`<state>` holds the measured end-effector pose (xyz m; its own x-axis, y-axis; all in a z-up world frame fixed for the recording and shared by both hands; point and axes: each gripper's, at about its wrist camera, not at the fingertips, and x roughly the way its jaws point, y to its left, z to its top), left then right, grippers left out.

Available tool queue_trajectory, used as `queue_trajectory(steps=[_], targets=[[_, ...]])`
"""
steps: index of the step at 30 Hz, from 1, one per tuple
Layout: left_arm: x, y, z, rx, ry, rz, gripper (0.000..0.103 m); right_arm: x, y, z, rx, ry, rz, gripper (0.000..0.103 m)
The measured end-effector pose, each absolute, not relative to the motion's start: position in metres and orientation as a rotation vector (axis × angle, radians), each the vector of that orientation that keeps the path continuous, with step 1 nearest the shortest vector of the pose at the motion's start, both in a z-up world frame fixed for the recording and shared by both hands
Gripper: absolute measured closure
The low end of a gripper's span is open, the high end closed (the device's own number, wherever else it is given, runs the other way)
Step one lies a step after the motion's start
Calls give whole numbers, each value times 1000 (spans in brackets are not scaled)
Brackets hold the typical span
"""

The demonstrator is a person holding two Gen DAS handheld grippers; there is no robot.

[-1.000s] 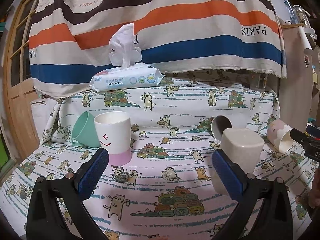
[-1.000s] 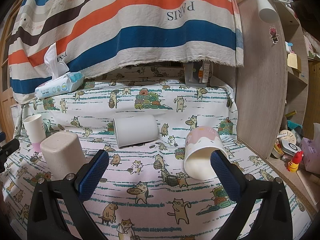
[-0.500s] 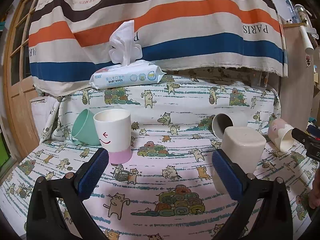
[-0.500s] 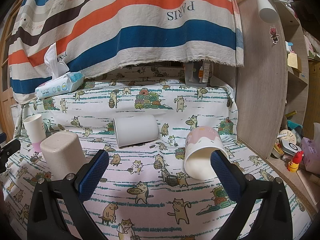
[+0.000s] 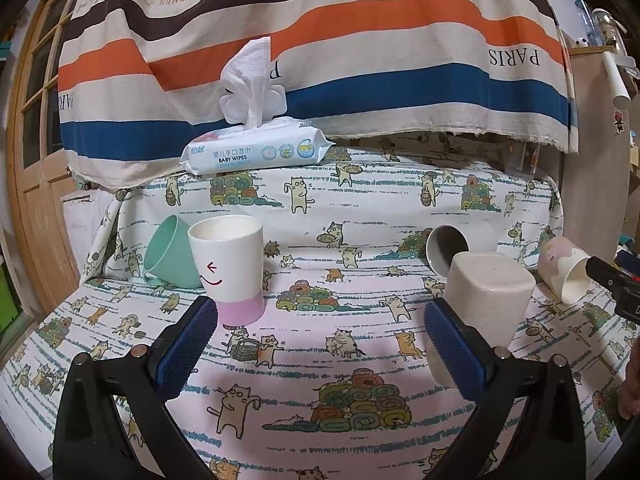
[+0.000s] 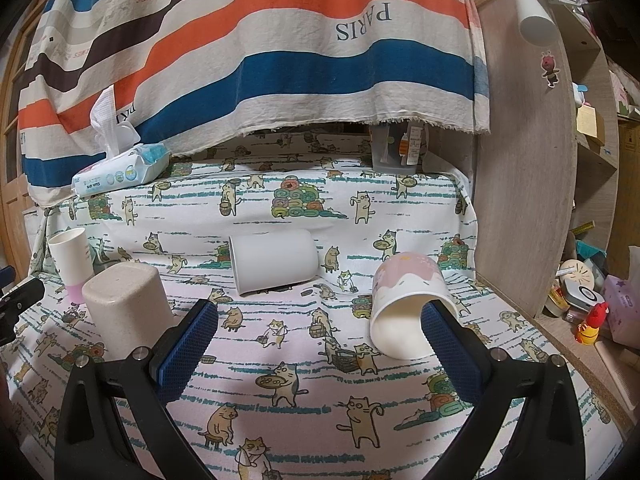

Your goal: Flip cup upside down

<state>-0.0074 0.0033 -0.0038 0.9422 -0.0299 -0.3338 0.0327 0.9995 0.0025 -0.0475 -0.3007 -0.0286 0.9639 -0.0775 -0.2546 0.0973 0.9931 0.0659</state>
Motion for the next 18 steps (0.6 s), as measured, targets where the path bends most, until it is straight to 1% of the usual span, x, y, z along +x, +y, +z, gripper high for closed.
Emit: queue_trajectory(steps=[18], targets=[[-8, 4, -4, 13, 333, -28, 0, -47, -301, -29, 77, 255, -88, 1]])
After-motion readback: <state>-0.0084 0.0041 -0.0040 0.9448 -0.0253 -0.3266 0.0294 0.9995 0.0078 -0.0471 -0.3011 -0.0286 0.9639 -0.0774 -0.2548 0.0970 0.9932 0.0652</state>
